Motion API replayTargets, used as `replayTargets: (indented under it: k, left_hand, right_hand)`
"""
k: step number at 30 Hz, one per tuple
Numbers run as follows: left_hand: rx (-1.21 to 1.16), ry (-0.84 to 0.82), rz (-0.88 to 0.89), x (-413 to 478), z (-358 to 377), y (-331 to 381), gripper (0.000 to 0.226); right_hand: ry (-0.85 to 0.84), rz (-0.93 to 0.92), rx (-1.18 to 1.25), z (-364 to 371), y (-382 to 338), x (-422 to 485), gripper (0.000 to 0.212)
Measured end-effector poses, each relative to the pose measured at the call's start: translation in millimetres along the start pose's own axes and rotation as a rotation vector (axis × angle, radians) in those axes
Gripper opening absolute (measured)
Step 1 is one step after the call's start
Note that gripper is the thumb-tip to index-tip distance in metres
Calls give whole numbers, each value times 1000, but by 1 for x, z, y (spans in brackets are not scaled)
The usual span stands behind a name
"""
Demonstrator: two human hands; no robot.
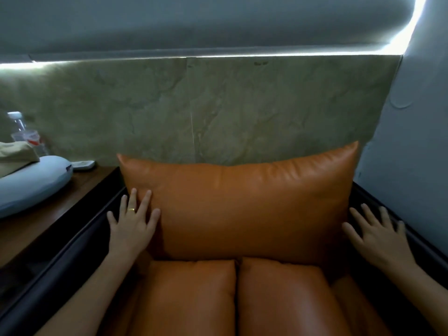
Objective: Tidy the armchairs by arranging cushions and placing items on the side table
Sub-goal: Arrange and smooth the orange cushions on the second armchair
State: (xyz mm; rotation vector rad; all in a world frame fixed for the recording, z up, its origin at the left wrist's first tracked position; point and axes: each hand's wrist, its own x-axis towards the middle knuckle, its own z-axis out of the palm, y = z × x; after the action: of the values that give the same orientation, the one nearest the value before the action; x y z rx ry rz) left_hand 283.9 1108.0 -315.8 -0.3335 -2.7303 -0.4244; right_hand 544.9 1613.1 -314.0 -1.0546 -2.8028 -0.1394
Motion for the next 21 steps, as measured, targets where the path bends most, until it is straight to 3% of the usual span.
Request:
replayTargets:
  k: [2, 8, 11, 16, 21]
  left_hand:
    - [-29, 31, 17, -6, -4, 17, 83]
    - [49, 54, 354, -8, 17, 120, 73]
    - [91, 133, 392, -3, 28, 133, 74]
    - [66, 400, 493, 5, 65, 120, 80]
    - [101, 409, 501, 27, 85, 125, 80]
  right_hand:
    - [111, -112, 78, -5, -14, -9, 94]
    - [403, -538, 233, -29, -159, -15, 66]
    - [525, -558, 221, -15, -194, -4, 63]
    - [847, -581, 293, 46, -197, 14, 63]
    - [861, -568, 263, 61, -204, 42, 64]
